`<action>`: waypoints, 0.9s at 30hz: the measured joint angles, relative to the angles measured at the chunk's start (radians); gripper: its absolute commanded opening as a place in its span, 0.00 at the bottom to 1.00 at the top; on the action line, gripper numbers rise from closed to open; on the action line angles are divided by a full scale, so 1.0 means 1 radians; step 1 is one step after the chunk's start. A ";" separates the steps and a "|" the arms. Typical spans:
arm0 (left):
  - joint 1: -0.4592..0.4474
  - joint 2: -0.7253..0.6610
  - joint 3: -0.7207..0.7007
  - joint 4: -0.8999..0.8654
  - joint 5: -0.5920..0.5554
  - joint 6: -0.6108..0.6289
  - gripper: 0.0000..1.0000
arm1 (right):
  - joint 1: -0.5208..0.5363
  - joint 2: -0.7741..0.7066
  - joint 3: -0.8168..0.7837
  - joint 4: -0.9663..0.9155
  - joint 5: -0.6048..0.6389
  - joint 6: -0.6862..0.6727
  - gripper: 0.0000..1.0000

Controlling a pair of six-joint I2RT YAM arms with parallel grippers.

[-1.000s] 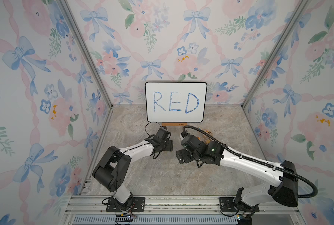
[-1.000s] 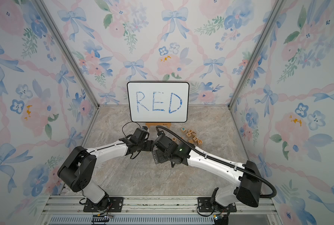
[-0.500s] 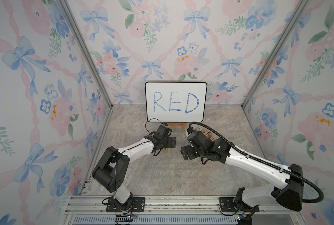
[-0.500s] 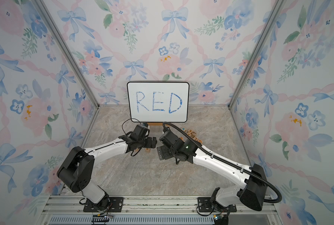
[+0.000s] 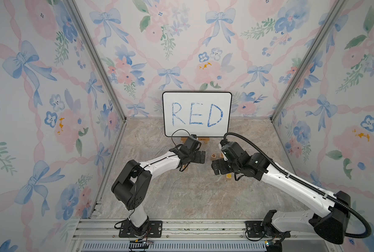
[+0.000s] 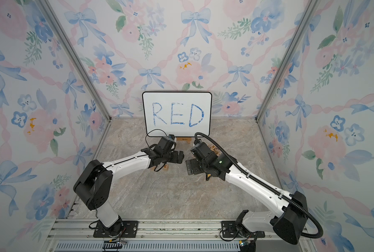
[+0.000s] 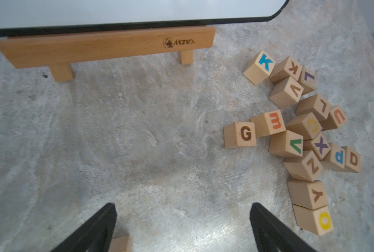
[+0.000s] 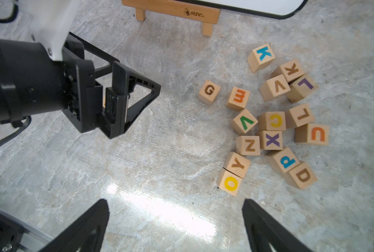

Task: Assemble the uppercase word "red" with letter blocks
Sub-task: Pick up the letter block from the center of the board.

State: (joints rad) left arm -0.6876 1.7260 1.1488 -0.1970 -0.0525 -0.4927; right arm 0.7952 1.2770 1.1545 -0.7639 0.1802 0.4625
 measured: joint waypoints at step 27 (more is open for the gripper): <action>-0.166 0.112 0.121 -0.011 0.070 -0.003 0.98 | -0.355 -0.165 -0.188 -0.195 -0.052 0.047 0.97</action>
State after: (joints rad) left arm -0.8536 1.8378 1.2694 -0.2085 0.0177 -0.4953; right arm 0.4400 1.1118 0.9665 -0.9585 0.1280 0.5098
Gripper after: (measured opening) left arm 0.980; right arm 0.971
